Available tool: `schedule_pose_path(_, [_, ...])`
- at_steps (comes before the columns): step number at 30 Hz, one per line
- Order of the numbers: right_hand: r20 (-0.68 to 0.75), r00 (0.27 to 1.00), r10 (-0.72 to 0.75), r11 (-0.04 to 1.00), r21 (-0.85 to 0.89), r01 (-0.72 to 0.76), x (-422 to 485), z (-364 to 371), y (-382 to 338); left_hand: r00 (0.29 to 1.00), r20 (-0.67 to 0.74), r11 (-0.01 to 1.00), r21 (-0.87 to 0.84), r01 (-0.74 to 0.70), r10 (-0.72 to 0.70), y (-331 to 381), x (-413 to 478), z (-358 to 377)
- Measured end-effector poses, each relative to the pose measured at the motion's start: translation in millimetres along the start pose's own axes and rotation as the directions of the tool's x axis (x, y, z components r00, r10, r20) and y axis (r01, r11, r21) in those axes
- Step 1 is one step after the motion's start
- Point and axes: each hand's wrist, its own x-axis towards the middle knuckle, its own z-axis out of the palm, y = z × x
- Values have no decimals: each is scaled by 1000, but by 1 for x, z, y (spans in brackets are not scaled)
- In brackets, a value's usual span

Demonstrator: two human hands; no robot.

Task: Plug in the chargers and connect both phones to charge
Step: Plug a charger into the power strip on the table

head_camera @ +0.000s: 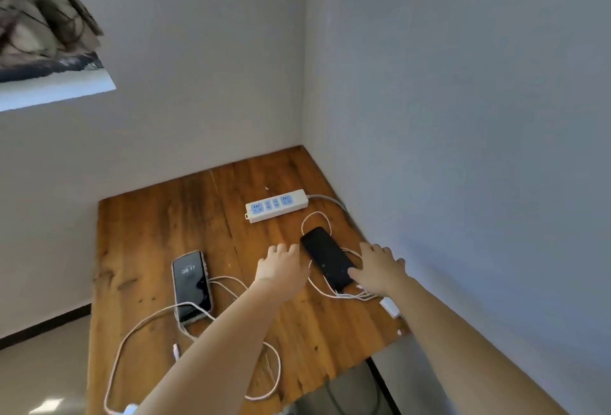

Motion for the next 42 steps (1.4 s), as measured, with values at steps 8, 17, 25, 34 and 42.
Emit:
schedule_pose_path(8, [126,968,219,976,-22,-218,19,83,48,955,291,998,-20,62,-53,-31,40,94])
schedule_pose_path(17, [-47,947,319,948,-1,-320,31,123,69,955,286,991,124,45,-80,-46,44,146])
schedule_pose_path(25, [-117,959,260,949,217,-231,35,99,78,927,365,972,237,1,-90,-42,51,127])
schedule_pose_path(34, [-116,988,101,784,621,-7,59,51,23,901,421,985,168,33,-102,-48,63,115])
schedule_pose_path(42, [-110,972,-208,724,650,228,120,0,-61,969,218,783,-580,226,-119,-34,102,81])
